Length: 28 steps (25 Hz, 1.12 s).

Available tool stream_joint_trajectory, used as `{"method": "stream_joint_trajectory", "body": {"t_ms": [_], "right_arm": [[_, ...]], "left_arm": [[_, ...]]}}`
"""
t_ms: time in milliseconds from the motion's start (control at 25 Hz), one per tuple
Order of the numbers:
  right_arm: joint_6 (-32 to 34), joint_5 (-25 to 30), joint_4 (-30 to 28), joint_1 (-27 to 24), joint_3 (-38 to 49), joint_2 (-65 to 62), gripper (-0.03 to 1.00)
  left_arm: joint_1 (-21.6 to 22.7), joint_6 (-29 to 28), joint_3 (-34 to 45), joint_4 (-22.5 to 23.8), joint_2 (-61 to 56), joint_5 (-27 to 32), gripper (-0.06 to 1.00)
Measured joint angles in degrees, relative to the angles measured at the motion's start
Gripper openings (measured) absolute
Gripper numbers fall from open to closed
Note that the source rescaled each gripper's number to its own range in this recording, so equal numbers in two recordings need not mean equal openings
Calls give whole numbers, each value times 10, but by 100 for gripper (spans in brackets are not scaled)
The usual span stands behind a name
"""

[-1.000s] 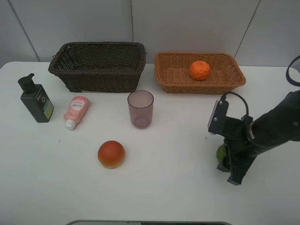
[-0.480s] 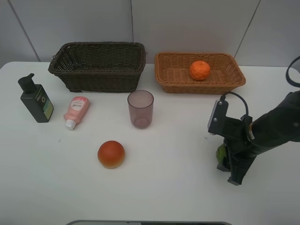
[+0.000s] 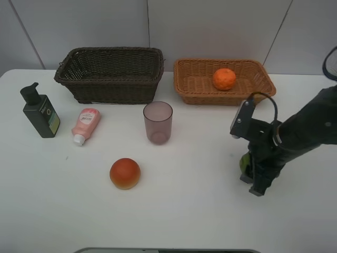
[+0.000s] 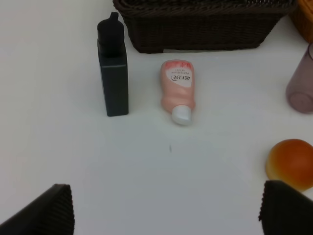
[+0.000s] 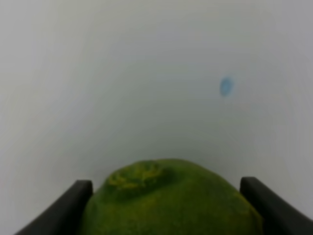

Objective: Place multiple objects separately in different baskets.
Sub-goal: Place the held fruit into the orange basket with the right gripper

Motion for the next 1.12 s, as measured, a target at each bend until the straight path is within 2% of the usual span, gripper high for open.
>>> {"method": "stream_joint_trajectory", "body": {"t_ms": [160,280,480,760,920,1120], "right_arm": [[33,100,48,9,-91,-1,14],[80,142,69,9,-166,-1,14],[181,190,74,-9,-285,15,14],[274,304,72,-44,-474,112,14],[310,335,68,-70,-569,168,14],[345,340,68,-106,-642,223,14]], "left_arm": [[0,0,0,0,0,0,98],[0,0,0,0,0,0,98],[0,0,0,0,0,0,98],[0,0,0,0,0,0,98],[0,0,0,0,0,0,98],[0,0,0,0,0,0,98]]}}
